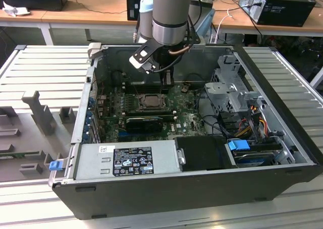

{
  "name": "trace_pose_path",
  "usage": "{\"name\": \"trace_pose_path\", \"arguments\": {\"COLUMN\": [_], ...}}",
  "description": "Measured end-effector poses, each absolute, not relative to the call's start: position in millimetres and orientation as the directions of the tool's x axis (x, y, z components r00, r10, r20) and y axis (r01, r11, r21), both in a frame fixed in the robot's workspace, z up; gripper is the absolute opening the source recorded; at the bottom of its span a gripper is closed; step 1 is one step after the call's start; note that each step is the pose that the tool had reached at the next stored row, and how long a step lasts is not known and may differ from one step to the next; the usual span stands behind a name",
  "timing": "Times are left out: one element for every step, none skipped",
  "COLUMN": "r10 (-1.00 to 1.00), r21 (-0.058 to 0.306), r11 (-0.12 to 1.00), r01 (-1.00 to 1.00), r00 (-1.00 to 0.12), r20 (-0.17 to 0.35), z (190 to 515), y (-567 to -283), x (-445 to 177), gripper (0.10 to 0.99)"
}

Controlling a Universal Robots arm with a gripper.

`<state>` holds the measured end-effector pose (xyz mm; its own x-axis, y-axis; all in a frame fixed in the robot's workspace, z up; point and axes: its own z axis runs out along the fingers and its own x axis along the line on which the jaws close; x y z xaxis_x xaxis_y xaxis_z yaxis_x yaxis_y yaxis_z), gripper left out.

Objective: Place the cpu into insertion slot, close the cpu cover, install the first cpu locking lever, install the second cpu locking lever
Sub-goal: 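Close the cpu cover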

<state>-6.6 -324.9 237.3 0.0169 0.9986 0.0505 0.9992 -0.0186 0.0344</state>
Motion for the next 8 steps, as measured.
{"name": "trace_pose_path", "arguments": {"r10": [0.999, 0.999, 0.999, 0.999, 0.999, 0.999, 0.999, 0.999], "r21": [0.034, 0.034, 0.034, 0.034, 0.034, 0.034, 0.034, 0.034], "r11": [-0.016, -0.015, -0.015, -0.014, -0.014, -0.014, -0.014, -0.014], "r01": [0.999, 0.999, 0.999, 0.999, 0.999, 0.999, 0.999, 0.999], "r00": [0.014, 0.014, 0.013, 0.012, 0.012, 0.012, 0.012, 0.012], "r20": [0.051, 0.051, 0.052, 0.052, 0.052, 0.052, 0.052, 0.052], "z": [235, 233, 232, 232, 232, 232, 232, 232], "y": [-325, -325, -325, -324, -324, -324, -324, -324], "x": [-9, -12, -19, -24, -25, -27, -29, -29], "gripper": [0.106, 0.106, 0.106, 0.106, 0.106, 0.106, 0.106, 0.106]}}
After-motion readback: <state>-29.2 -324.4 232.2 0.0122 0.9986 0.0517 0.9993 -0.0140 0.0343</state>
